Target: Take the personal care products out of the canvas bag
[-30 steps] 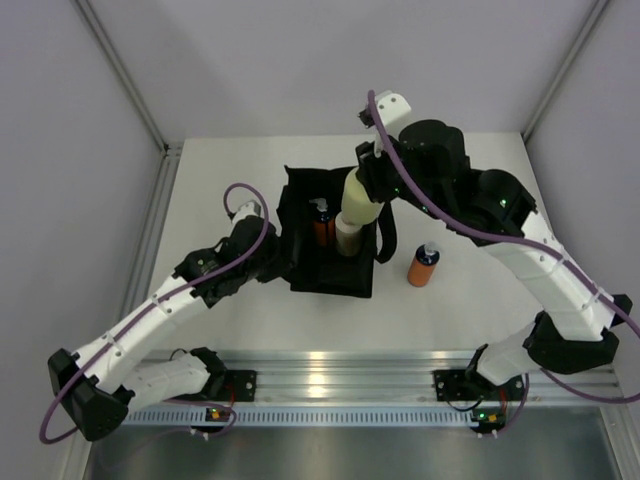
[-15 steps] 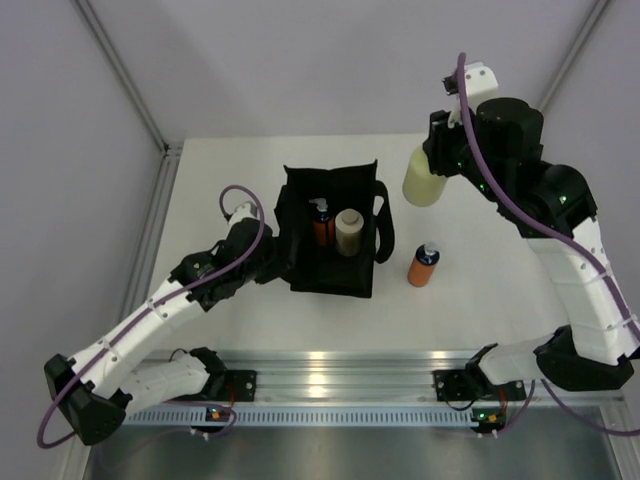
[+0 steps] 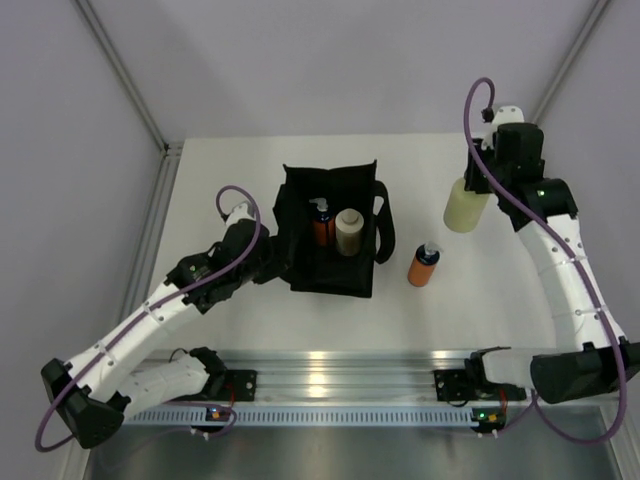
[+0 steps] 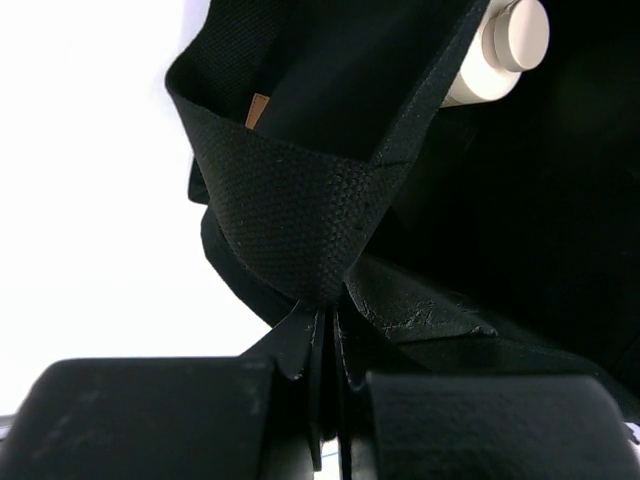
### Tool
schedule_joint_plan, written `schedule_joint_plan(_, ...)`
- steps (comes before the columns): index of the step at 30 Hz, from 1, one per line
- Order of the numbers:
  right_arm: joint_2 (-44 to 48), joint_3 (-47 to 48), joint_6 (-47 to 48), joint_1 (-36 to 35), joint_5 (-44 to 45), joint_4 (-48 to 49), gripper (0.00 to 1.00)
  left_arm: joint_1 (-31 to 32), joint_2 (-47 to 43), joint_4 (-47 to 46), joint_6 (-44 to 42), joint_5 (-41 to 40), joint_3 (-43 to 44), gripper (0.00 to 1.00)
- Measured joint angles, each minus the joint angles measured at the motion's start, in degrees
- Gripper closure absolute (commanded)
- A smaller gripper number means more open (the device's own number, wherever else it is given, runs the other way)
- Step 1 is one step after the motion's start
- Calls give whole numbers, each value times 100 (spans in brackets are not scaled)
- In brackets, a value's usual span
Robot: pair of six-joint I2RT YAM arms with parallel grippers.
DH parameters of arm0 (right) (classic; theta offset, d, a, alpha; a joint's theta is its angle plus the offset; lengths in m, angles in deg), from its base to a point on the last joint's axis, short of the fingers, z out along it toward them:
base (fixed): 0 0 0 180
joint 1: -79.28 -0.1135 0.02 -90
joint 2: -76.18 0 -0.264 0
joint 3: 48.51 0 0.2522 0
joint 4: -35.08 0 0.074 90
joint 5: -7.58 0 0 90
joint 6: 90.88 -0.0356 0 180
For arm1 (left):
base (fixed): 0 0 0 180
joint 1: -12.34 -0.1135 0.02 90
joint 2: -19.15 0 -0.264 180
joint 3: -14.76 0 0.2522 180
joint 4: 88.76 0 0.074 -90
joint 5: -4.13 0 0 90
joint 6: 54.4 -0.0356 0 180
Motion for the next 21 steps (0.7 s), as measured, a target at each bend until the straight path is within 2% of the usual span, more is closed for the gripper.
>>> schedule_joint_plan(11, 326, -2830, -76, 673, -101, 2516, 100, 0, -44, 46, -219, -52, 87, 100)
schedule_joint_plan(21, 358, -4227, -179, 750, -321, 3991, 100, 0, -42, 155, -490, -59, 234, 100)
